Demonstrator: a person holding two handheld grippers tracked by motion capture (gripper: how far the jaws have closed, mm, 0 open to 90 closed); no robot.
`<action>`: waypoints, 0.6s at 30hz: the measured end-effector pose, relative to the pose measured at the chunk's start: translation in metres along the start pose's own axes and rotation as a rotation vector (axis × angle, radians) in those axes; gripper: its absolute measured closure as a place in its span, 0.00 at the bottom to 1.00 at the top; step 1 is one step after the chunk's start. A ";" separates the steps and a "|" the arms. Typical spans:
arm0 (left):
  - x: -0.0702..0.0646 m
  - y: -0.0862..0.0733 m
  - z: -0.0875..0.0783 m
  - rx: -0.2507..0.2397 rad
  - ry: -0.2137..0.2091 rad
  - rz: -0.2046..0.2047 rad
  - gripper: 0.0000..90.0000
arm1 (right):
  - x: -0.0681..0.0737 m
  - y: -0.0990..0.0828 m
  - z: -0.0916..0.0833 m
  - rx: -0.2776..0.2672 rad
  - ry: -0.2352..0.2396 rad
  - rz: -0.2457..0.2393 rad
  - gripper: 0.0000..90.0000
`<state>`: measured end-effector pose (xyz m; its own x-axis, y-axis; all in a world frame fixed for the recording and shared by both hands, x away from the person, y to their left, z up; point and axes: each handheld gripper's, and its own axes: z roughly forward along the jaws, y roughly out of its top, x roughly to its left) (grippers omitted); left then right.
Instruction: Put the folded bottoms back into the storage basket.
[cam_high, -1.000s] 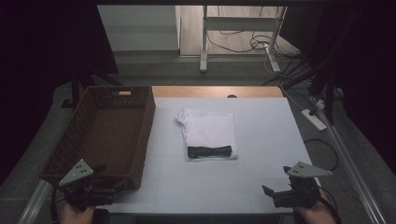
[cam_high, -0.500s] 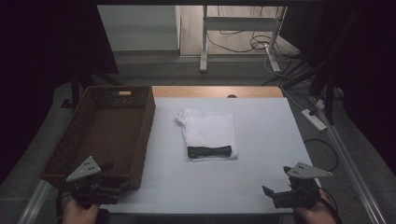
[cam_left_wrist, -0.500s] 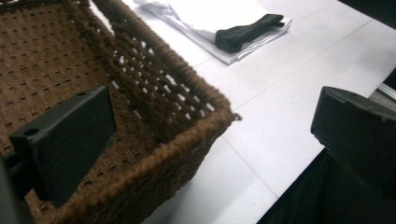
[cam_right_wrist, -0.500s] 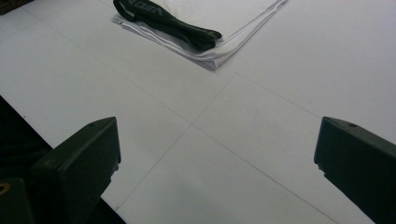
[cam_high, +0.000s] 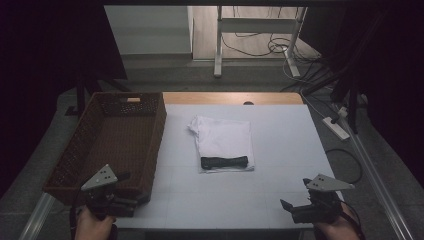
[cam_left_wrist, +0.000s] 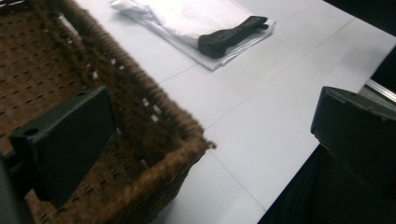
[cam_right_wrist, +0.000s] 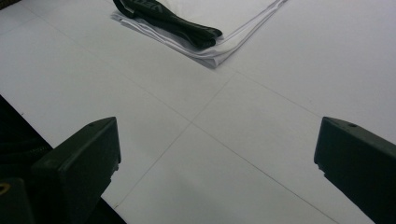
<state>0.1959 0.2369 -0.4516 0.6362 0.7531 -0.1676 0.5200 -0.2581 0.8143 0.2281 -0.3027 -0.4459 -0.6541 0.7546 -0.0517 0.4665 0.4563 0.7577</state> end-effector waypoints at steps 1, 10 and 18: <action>-0.002 0.002 0.003 0.004 0.000 0.008 0.00 | 0.000 0.000 0.000 0.003 -0.002 -0.002 0.01; -0.006 0.010 0.014 -0.003 -0.021 0.015 0.00 | 0.000 0.000 0.000 0.006 -0.002 -0.006 0.01; -0.012 0.019 0.029 0.009 -0.043 0.018 0.00 | 0.001 0.000 0.001 0.012 -0.003 -0.014 0.01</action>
<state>0.2149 0.2053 -0.4504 0.6692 0.7218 -0.1763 0.5132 -0.2774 0.8122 0.2280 -0.3010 -0.4464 -0.6588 0.7495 -0.0643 0.4647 0.4727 0.7487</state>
